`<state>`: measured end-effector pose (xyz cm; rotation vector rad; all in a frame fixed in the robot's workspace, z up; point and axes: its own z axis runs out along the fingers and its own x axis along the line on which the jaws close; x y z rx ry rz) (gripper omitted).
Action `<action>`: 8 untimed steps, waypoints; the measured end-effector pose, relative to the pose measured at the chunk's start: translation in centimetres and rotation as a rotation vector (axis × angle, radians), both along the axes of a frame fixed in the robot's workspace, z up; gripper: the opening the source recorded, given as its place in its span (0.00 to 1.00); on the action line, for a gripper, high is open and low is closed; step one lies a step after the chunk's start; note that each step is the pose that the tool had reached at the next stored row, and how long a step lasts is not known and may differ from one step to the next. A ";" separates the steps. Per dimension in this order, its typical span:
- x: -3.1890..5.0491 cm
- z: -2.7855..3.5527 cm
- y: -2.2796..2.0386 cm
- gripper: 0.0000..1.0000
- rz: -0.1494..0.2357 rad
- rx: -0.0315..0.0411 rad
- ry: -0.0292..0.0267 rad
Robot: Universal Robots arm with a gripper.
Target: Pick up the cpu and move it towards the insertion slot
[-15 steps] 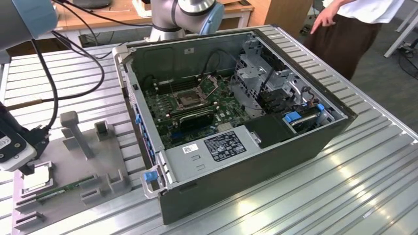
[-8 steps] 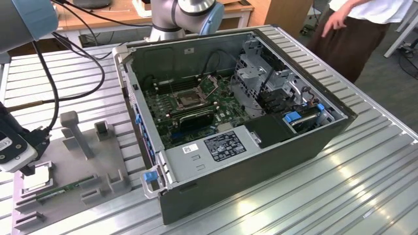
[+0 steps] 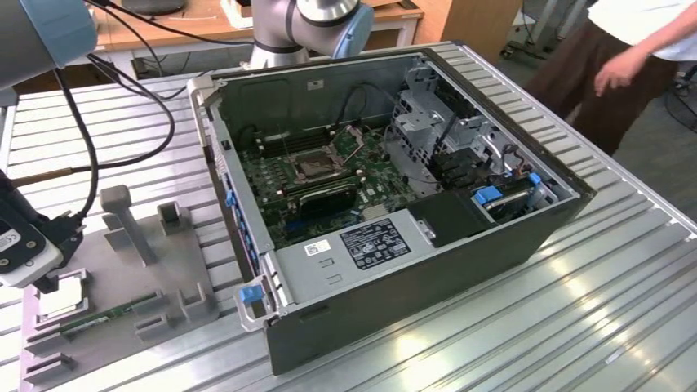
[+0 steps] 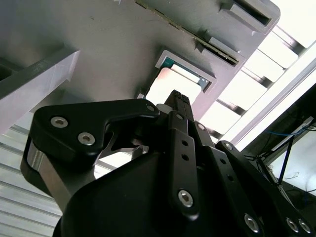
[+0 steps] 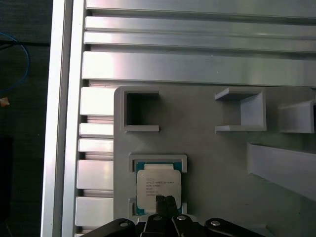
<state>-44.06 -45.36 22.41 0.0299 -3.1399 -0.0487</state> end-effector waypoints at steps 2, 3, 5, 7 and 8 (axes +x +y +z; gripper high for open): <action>0.00 -0.01 0.00 0.11 0.000 0.0001 0.0000; 0.00 -0.01 0.00 0.17 0.000 0.0001 0.0000; 0.00 -0.02 0.00 0.24 0.000 0.0001 -0.0001; 0.00 -0.02 0.00 0.35 0.000 0.0001 -0.0001; 0.00 -0.03 0.00 0.35 0.000 0.0001 0.0000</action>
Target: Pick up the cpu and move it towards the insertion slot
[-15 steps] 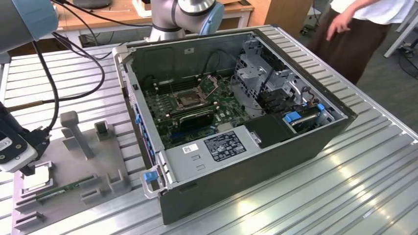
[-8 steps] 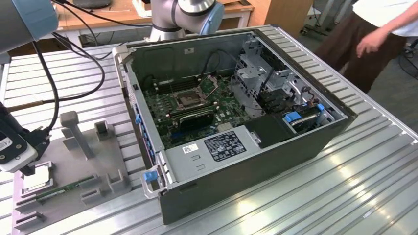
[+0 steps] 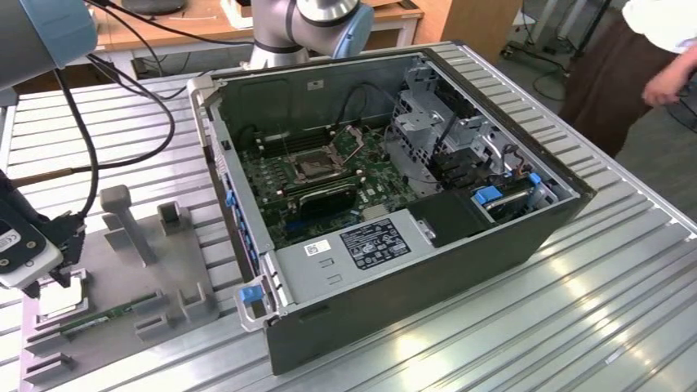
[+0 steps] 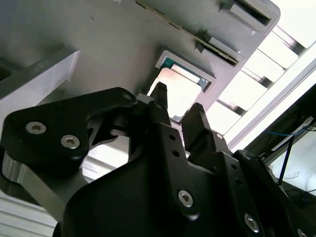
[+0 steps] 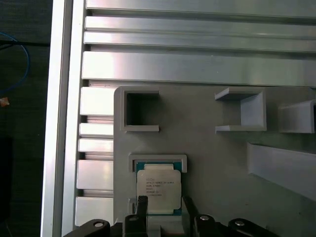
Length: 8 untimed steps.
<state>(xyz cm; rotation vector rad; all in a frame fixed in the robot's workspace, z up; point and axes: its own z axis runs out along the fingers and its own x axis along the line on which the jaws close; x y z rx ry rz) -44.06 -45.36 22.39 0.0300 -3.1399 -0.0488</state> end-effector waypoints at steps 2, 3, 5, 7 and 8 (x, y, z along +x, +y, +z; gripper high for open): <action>0.00 0.00 0.00 0.47 0.000 0.0000 0.0000; 0.00 -0.01 0.00 0.47 0.000 0.0000 0.0000; 0.00 -0.02 0.00 0.53 0.000 0.0000 0.0000; 0.00 -0.02 0.00 0.58 0.000 0.0000 0.0000; 0.00 -0.02 0.00 0.65 0.000 0.0000 0.0000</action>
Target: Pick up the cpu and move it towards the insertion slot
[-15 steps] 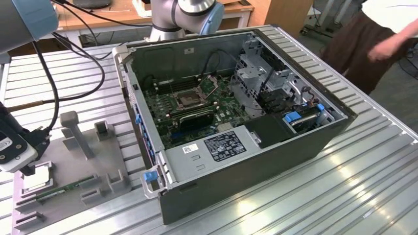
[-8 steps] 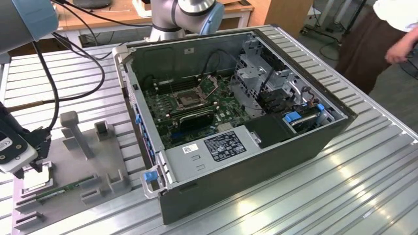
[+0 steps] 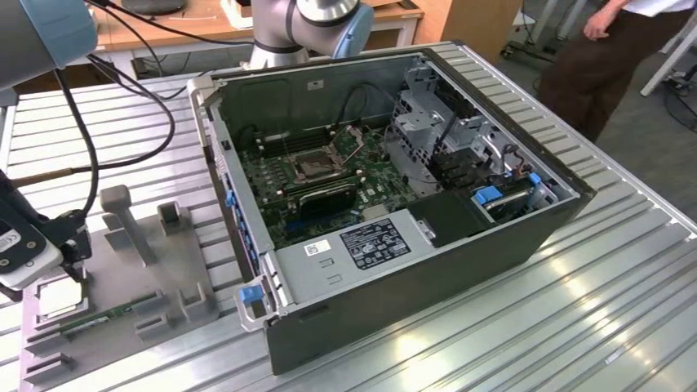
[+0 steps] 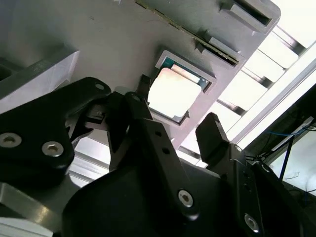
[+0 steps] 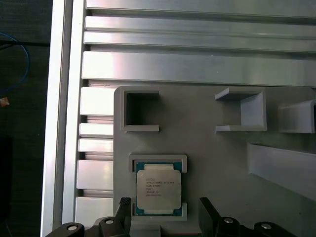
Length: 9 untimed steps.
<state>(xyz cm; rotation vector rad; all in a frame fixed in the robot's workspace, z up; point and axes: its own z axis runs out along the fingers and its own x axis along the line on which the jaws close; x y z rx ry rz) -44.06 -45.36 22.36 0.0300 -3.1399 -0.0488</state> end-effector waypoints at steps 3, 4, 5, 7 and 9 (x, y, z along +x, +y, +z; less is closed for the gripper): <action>0.01 -0.16 0.00 0.65 0.000 0.0003 -0.0005; 0.00 -0.27 0.00 0.65 0.000 0.0002 -0.0002; 0.00 -0.39 0.00 0.65 0.000 0.0000 0.0000; 0.00 -0.67 0.00 0.65 0.000 0.0000 0.0000; 0.00 -0.90 0.00 0.65 0.000 0.0000 0.0001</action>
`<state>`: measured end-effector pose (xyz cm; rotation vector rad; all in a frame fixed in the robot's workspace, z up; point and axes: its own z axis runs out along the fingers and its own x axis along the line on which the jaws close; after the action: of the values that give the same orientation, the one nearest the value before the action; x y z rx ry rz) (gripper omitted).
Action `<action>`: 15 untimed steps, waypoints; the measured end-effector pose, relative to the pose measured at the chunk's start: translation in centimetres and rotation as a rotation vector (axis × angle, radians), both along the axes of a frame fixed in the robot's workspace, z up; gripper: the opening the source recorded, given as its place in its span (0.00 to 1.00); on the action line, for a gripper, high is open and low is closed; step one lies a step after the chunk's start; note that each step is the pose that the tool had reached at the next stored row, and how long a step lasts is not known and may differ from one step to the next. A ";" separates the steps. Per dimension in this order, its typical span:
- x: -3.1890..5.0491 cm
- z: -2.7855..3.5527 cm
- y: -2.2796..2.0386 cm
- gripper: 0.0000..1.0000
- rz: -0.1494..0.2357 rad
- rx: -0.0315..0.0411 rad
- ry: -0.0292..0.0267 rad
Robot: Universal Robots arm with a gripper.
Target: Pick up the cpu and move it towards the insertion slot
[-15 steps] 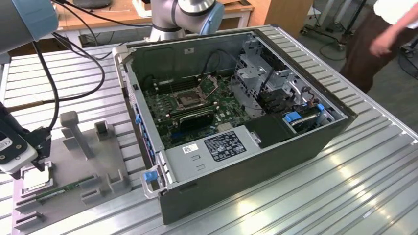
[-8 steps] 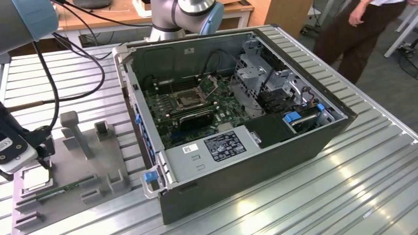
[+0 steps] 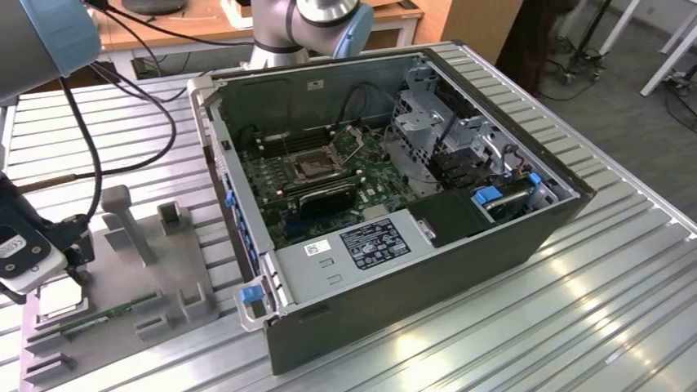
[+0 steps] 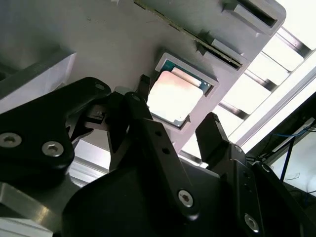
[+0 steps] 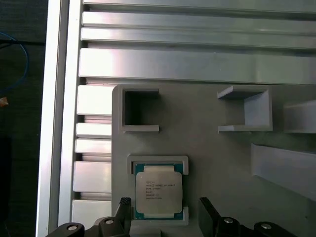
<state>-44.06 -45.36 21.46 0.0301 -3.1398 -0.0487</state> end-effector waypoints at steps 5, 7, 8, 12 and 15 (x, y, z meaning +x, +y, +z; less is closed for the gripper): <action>-0.01 -0.60 0.05 0.65 0.000 0.0000 -0.0001; 0.00 -0.73 0.12 0.65 0.000 -0.0001 0.0001; 0.00 -0.76 0.12 0.65 0.000 -0.0001 0.0001; 0.00 -0.77 0.13 0.65 0.000 0.0000 0.0000; 0.00 -0.78 0.13 0.65 0.000 0.0000 0.0000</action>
<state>-44.06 -45.23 20.68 0.0300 -3.1398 -0.0487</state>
